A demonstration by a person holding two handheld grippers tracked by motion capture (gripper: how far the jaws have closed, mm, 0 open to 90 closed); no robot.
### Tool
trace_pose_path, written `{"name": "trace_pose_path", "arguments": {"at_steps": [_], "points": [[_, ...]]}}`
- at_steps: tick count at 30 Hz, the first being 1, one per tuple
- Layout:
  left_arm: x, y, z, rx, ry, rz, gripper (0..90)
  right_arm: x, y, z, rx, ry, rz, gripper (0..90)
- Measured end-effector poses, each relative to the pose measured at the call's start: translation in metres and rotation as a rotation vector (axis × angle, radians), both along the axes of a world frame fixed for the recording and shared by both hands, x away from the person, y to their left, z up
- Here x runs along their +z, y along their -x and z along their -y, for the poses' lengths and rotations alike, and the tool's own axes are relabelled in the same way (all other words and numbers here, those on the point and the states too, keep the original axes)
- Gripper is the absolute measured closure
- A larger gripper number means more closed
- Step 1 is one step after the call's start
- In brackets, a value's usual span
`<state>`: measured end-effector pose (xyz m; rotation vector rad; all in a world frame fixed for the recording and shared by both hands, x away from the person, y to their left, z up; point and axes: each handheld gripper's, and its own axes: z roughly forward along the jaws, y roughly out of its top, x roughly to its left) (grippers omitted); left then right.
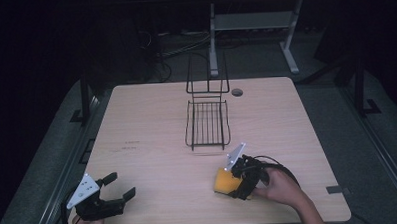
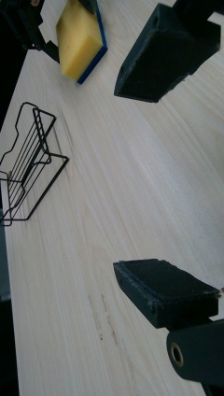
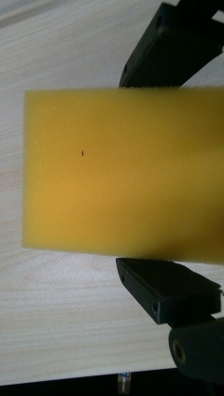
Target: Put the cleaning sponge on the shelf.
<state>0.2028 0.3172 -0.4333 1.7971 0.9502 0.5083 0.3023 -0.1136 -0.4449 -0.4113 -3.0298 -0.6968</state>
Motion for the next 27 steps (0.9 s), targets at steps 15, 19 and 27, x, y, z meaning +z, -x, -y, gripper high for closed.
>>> {"name": "trace_pose_path", "arguments": {"at_steps": [15,19,27], "points": [[0.0,0.0001,-0.0001,0.001,0.002,0.0,12.8,-0.0062,0.0014,-0.0017,-0.002,0.009,0.012,14.4],[0.0001,0.0001,-0.0003,0.0,0.001,0.001,12.8,-0.0066,0.0015,-0.0017,-0.003,0.015,0.014,14.8],[0.0002,0.0003,-0.0007,0.001,0.0,0.0,12.8,-0.0073,0.0017,-0.0016,-0.004,0.021,0.018,16.5]]}}
